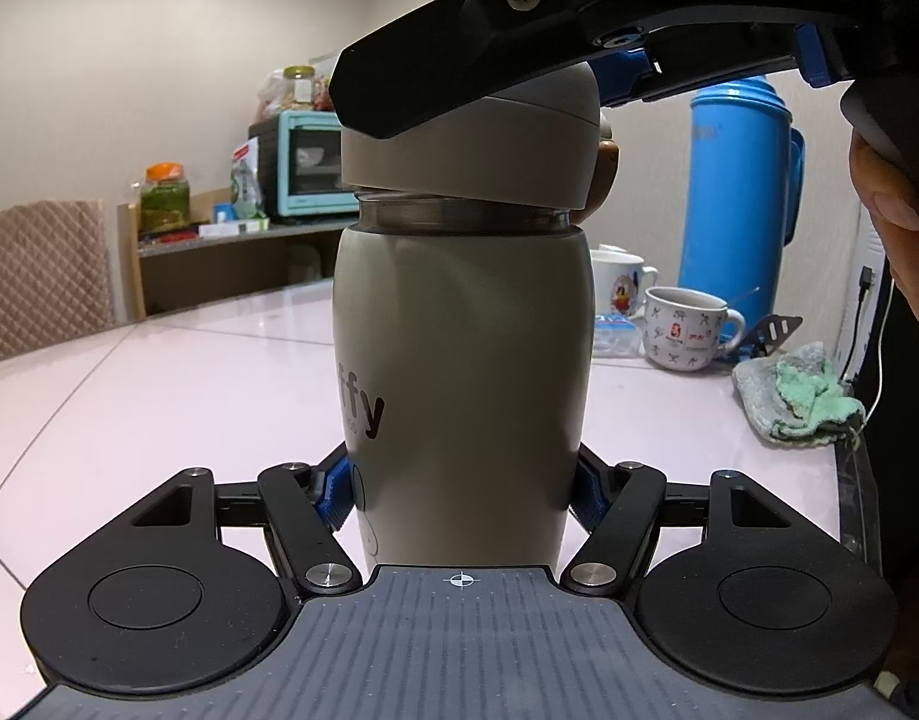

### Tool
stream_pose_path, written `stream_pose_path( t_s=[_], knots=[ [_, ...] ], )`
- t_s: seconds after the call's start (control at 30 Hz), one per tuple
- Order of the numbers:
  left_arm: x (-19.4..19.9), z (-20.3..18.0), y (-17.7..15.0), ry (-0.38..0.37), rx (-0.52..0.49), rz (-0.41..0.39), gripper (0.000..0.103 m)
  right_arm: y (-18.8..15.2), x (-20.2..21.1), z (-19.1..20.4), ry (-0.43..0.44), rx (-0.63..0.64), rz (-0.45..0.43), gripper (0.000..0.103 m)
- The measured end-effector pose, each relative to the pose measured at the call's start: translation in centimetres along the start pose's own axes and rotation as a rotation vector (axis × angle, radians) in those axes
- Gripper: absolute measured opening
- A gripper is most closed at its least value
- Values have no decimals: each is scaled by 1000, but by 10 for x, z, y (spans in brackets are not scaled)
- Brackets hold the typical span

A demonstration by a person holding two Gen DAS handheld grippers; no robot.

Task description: Unscrew bottle cap and pour

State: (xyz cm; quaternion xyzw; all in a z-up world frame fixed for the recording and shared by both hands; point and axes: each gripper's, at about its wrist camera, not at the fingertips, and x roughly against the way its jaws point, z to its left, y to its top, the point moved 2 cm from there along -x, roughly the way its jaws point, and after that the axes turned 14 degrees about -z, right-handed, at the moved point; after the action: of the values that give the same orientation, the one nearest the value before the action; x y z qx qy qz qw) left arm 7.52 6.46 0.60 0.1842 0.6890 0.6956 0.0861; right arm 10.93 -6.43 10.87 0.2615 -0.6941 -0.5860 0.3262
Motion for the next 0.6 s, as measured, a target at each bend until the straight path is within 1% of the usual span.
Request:
stream_pose_path(
  t_s=[0.27, 0.43, 0.6],
  knots=[
    [-5, -5, 0, -1, -1, 0, 72, 0, -3, 1, 5, 11, 20, 64],
    [-6, -3, -1, -3, 1, -1, 72, 3, -6, -1, 39, 38, 49, 64],
    [-2, -1, -2, -2, 6, -4, 72, 3, -7, -5, 69, 39, 54, 64]
  ],
)
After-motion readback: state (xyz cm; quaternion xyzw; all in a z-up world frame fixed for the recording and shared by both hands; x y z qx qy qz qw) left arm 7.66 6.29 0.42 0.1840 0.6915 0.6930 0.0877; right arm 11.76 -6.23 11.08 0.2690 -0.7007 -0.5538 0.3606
